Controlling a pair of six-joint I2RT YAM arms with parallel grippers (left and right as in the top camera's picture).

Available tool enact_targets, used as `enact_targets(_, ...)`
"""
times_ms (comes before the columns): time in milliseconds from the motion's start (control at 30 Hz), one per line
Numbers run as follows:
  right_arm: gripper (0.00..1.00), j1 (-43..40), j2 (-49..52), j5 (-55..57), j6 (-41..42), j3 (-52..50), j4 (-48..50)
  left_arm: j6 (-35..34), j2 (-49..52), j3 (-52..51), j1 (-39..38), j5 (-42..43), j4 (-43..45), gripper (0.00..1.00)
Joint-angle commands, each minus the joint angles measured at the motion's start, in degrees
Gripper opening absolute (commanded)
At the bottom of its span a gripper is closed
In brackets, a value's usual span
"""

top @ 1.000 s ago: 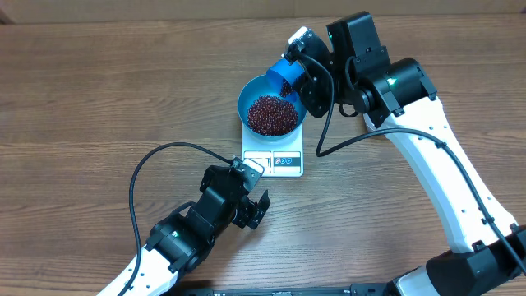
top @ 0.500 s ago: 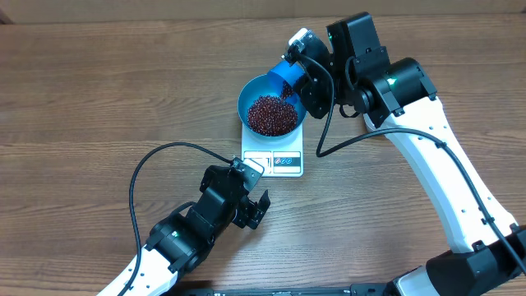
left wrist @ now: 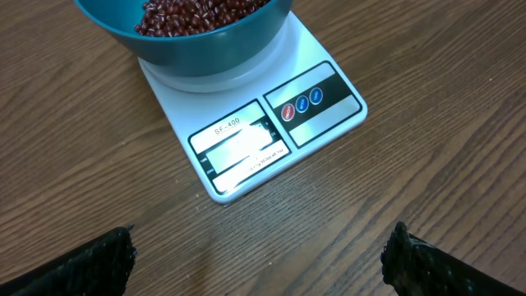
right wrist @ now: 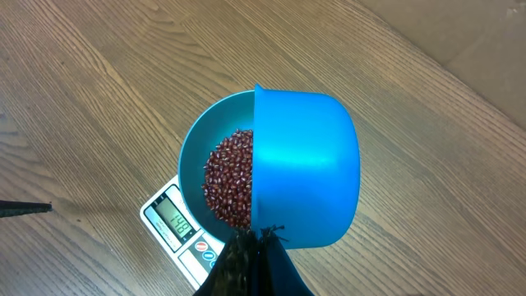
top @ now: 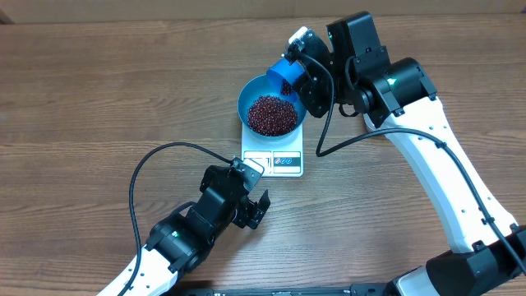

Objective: Scoop item into bowl and weigh 150g on scale
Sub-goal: 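Keep the blue scoop inverted over the teal bowl with the right gripper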

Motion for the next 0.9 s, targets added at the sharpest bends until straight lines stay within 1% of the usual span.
enact_targets(0,0.04,0.07,-1.22,0.42,0.44,1.84,0.46,-0.57,0.24,-0.11,-0.37,-0.55,0.2,1.0)
enact_targets(867,0.04,0.07,-0.7,0.39,1.25,1.84,0.33,-0.57,0.24,-0.11,-0.37,-0.55,0.2,1.0)
